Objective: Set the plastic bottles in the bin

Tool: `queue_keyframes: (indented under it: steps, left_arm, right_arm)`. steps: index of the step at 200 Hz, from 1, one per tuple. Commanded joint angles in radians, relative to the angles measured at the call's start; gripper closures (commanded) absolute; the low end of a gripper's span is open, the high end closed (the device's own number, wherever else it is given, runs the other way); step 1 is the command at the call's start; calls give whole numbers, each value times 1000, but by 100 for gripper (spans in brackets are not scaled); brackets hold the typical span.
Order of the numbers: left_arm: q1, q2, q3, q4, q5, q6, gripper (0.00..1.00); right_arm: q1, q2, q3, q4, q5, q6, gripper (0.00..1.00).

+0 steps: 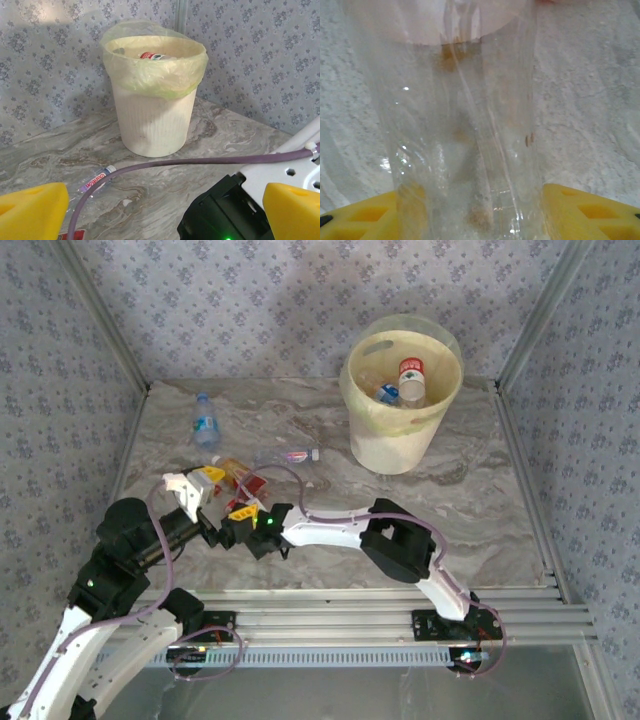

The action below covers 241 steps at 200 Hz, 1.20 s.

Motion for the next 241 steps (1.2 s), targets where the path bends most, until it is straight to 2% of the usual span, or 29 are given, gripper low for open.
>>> queue_keyframes:
  steps: [1, 85, 162, 241]
  left_arm:
    - [8, 6, -3, 39, 23, -13, 0]
    - [21, 10, -2, 41, 34, -17, 0]
    - [36, 17, -4, 53, 43, -26, 0]
    - [36, 113, 23, 157, 52, -97, 0]
  right_arm:
    - [-32, -58, -65, 8, 18, 5, 41]
    - [-106, -180, -227, 58, 28, -1, 41]
    - [-113, -217, -252, 87, 6, -44, 41]
    - [-154, -495, -424, 119, -3, -136, 41]
